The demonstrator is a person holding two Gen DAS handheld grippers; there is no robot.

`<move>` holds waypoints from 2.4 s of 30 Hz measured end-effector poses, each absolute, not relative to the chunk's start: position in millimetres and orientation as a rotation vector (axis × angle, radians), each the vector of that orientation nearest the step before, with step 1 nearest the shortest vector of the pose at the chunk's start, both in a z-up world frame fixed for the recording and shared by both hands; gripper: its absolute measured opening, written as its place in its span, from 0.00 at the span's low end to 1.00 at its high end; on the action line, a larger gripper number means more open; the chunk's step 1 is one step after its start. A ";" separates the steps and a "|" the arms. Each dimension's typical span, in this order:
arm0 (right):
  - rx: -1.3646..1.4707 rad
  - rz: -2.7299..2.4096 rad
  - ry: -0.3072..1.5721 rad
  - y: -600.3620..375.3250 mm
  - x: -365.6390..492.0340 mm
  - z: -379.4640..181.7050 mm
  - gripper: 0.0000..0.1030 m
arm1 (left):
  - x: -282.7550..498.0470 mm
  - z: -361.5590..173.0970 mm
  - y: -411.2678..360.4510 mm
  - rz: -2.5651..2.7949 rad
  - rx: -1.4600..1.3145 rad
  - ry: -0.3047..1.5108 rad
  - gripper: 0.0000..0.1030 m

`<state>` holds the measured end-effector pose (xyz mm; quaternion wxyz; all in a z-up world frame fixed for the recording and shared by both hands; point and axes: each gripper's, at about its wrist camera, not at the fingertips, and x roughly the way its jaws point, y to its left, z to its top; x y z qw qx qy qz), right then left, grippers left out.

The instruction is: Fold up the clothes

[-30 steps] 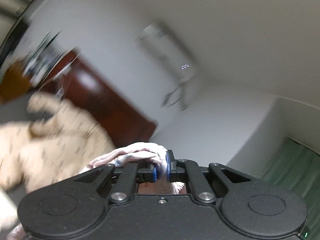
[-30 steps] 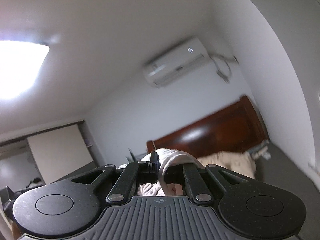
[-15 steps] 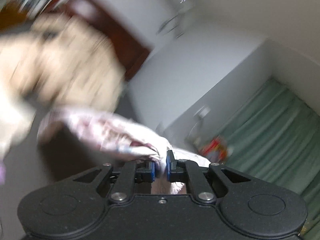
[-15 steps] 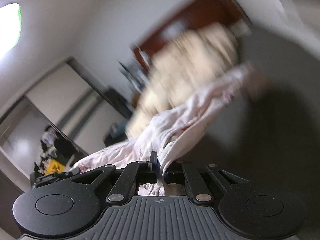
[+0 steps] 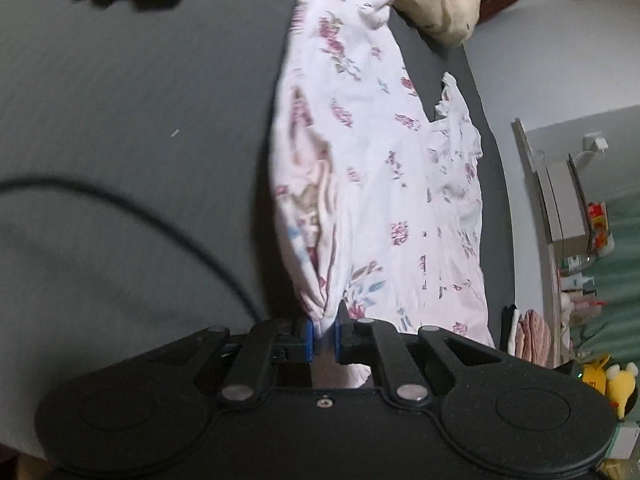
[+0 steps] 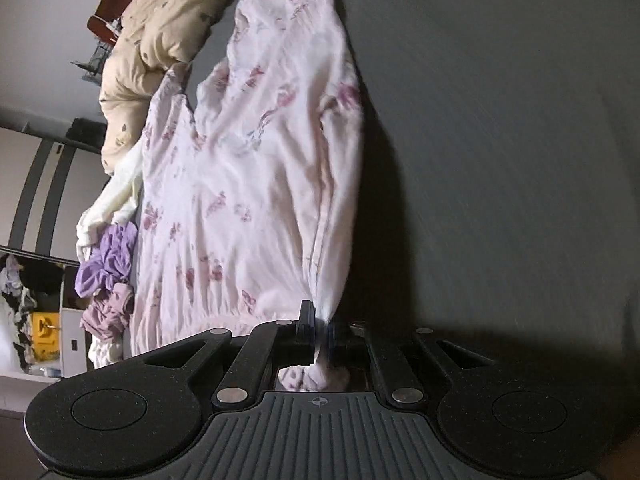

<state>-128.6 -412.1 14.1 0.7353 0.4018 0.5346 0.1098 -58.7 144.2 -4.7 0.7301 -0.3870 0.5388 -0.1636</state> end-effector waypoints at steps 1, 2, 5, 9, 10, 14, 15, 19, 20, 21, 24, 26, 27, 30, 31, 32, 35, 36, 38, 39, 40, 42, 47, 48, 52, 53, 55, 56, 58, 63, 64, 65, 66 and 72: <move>0.891 0.239 1.179 -413.1 -130.8 12.6 0.05 | -61.6 -6.4 144.6 -0.356 -0.860 1.185 0.09; 0.900 0.237 1.181 -413.2 -131.7 12.0 0.05 | -64.4 -8.1 144.9 -0.351 -0.867 1.184 0.09; 0.895 0.244 1.191 -413.5 -132.6 21.0 0.05 | -71.7 -5.3 148.3 -0.371 -0.889 1.161 0.09; 0.770 0.258 1.205 -417.6 -133.5 42.5 0.05 | -77.5 12.1 152.4 -0.411 -0.861 1.125 0.09; 0.733 0.259 1.204 -416.9 -133.6 45.9 0.05 | -79.4 15.8 152.8 -0.412 -0.824 1.123 0.09; 0.646 0.253 1.199 -414.0 -138.0 55.8 0.06 | -77.4 14.4 143.5 -0.372 -0.644 1.165 0.11; 0.620 0.250 1.199 -412.6 -142.5 59.6 0.06 | -79.1 15.5 142.7 -0.370 -0.622 1.162 0.12; 0.497 0.259 1.190 -408.2 -166.7 86.6 0.06 | -92.7 31.8 138.4 -0.404 -0.493 1.133 0.19; 0.484 0.266 1.187 -408.9 -174.5 94.5 0.06 | -98.4 37.8 136.8 -0.417 -0.443 1.123 0.20; 0.484 0.273 1.187 -409.0 -181.7 101.7 0.06 | -105.2 44.1 133.3 -0.428 -0.377 1.107 0.24; 0.484 0.326 1.214 -400.8 -203.4 120.9 0.06 | -126.3 61.5 119.6 -0.442 -0.164 1.029 0.32; 0.459 0.384 1.231 -388.4 -217.9 134.2 0.06 | -145.3 71.1 107.3 -0.444 -0.020 0.955 0.36; 0.447 0.408 1.241 -382.2 -224.9 140.7 0.06 | -152.0 74.2 98.5 -0.443 0.052 0.919 0.39; 0.438 0.452 1.255 -367.9 -244.8 161.6 0.06 | -163.5 70.6 69.1 -0.424 0.245 0.832 0.45; 0.448 0.460 1.251 -365.3 -250.8 170.5 0.06 | -165.8 67.0 60.3 -0.425 0.297 0.812 0.45; 0.466 0.464 1.242 -363.4 -256.7 180.2 0.06 | -167.7 63.4 51.9 -0.426 0.344 0.796 0.45; 0.541 0.490 1.196 -360.3 -273.5 213.7 0.06 | -169.9 51.5 35.9 -0.417 0.420 0.782 0.45; 0.568 0.506 1.180 -358.6 -278.8 224.8 0.06 | -170.7 48.8 32.2 -0.411 0.439 0.772 0.45; 0.630 0.543 1.147 -353.7 -288.0 246.0 0.06 | -171.0 43.7 26.1 -0.401 0.474 0.769 0.45; 0.659 0.572 1.130 -350.2 -291.6 255.7 0.06 | -170.4 41.8 25.7 -0.395 0.477 0.775 0.45; 0.688 0.602 1.113 -346.9 -294.8 265.1 0.06 | -169.8 39.9 25.2 -0.389 0.481 0.780 0.45; 0.744 0.661 1.085 -341.1 -296.4 279.4 0.06 | -167.7 37.3 26.1 -0.381 0.472 0.792 0.45; 0.736 0.679 1.023 -331.8 -284.9 294.6 0.06 | -158.0 33.4 32.1 -0.383 0.389 0.839 0.37; 0.676 0.627 1.007 -331.2 -281.0 292.8 0.06 | -155.9 33.6 33.1 -0.372 0.371 0.843 0.36; 0.273 0.399 0.962 -317.7 -259.5 259.6 0.15 | -152.0 38.6 34.1 -0.363 0.340 0.847 0.29; 0.191 0.367 0.967 -314.2 -254.0 245.4 0.36 | -151.8 39.0 34.2 -0.363 0.340 0.848 0.26; 0.076 0.312 0.972 -306.3 -243.1 212.2 0.55 | -152.2 39.5 34.6 -0.365 0.343 0.847 0.25; 0.040 0.291 0.972 -302.9 -237.8 195.6 0.55 | -152.5 39.9 34.7 -0.366 0.346 0.847 0.25; 0.009 0.248 0.991 -297.1 -225.1 164.1 0.55 | -154.0 42.1 34.4 -0.368 0.362 0.849 0.25; -0.031 0.147 1.032 -286.6 -197.0 105.5 0.54 | -155.6 41.4 30.7 -0.369 0.399 0.858 0.25; -0.022 0.130 1.036 -286.8 -192.3 95.9 0.54 | -155.3 41.1 30.1 -0.368 0.404 0.860 0.25; 0.009 0.126 1.034 -291.5 -189.2 91.3 0.54 | -155.0 40.8 29.5 -0.368 0.408 0.862 0.25; 0.040 0.123 1.031 -296.2 -186.0 86.6 0.54 | -154.6 40.4 28.9 -0.368 0.412 0.864 0.25; 0.222 0.138 1.014 -320.9 -169.4 66.8 0.35 | -149.9 38.1 30.5 -0.367 0.391 0.879 0.25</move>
